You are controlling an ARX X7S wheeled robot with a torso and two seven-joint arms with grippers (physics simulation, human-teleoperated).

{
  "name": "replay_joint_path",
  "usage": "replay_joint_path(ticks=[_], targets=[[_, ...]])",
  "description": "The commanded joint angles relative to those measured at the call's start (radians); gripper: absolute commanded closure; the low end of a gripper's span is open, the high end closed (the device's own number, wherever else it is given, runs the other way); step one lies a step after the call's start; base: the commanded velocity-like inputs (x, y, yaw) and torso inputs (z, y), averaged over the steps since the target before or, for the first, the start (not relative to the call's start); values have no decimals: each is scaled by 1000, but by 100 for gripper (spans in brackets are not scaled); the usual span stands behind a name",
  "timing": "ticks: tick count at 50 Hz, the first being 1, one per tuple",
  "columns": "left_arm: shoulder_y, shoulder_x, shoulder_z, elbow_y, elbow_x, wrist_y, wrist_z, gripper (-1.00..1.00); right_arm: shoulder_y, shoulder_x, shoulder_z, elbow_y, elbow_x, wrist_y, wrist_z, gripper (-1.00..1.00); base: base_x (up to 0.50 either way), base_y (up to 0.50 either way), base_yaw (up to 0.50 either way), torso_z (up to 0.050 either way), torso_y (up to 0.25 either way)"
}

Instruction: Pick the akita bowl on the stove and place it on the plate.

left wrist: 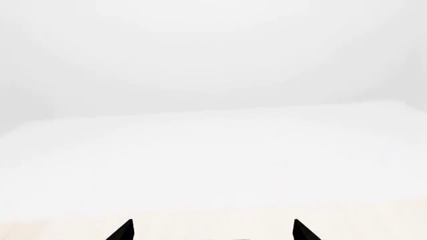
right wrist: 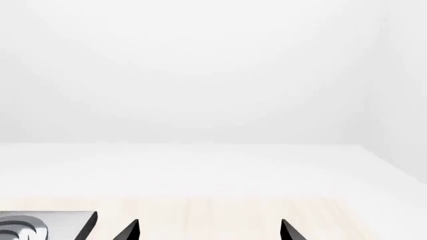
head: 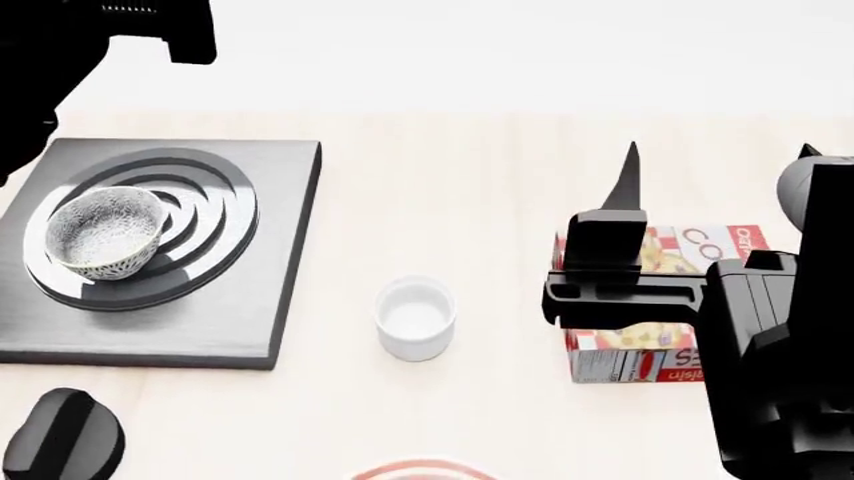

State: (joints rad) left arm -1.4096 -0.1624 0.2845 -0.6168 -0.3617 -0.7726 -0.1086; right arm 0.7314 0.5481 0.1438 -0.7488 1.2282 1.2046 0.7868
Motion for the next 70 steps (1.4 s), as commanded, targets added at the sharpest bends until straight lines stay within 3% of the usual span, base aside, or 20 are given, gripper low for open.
replay_joint_path(ticks=[1,19,38,70], targets=[[15,-11,22,14,6,29,17,-100,-2,4,-5,1,0,-9,1,-100,0,0,0,35,-186],[24,-8,19,28,-14,-11,5,-100,-3,11,-12,3,5,-18,5,-100,0,0,0,17,-111],[-27,19,151,-35,62,-218,-72,-100,-4,18,-19,5,8,-28,10,-100,0,0,0,3,-18],[102,-7,277,15,124,-226,-116,-100,12,29,-28,9,44,-29,41,-100,0,0,0,0,0]])
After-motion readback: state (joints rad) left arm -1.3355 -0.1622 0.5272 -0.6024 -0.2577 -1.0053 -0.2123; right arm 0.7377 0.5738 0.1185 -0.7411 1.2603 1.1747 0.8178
